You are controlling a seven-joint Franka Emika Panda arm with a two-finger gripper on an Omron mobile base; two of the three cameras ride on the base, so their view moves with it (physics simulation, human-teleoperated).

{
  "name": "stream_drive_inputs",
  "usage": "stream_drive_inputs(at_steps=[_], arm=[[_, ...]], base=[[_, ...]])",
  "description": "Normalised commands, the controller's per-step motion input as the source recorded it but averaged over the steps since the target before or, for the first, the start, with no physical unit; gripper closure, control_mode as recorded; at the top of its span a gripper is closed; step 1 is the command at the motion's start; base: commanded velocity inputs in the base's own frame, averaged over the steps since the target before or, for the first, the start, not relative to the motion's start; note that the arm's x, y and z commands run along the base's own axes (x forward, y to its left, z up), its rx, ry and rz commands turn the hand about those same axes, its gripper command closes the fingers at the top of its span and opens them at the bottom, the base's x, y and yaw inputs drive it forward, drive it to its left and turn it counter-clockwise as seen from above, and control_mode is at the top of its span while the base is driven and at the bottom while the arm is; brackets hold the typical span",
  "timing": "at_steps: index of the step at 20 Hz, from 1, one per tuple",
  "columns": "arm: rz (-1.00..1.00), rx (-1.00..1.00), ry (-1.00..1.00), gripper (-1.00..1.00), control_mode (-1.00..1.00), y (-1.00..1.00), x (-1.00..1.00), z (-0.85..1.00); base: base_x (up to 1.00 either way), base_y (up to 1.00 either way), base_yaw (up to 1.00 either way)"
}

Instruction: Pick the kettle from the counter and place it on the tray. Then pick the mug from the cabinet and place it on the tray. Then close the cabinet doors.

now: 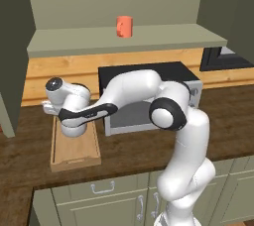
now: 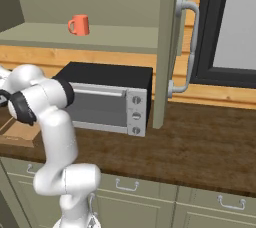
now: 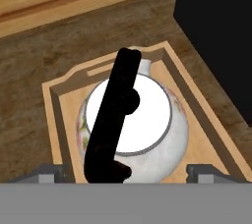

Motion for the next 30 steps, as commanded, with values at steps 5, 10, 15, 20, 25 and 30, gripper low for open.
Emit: stream_drive_inputs(at_steps=[5,10,15,20,25,30], arm=[[0.00,0.09,-0.02,-1.00,-1.00,-0.03,-0.33,0.34],[0.00,0.07,-0.02,-1.00,-1.00,-0.10,-0.39,0.36],[0.04,0.02,-0.02,-1.00,-1.00,-0.26,-0.47,0.26],[0.09,0.01,0.00,-1.00,-1.00,-0.36,-0.40,0.13],[0.20,0.09,-0.01,-1.00,-1.00,-0.45,-0.34,0.27],[0.20,0.06,0.04,-1.00,-1.00,-0.33,-0.16,0.42]], base=[[0.00,0.00,0.00],[0.00,0.00,0.00],[0.00,0.00,0.00],[0.00,0.00,0.00],[0.00,0.00,0.00],[0.00,0.00,0.00]])
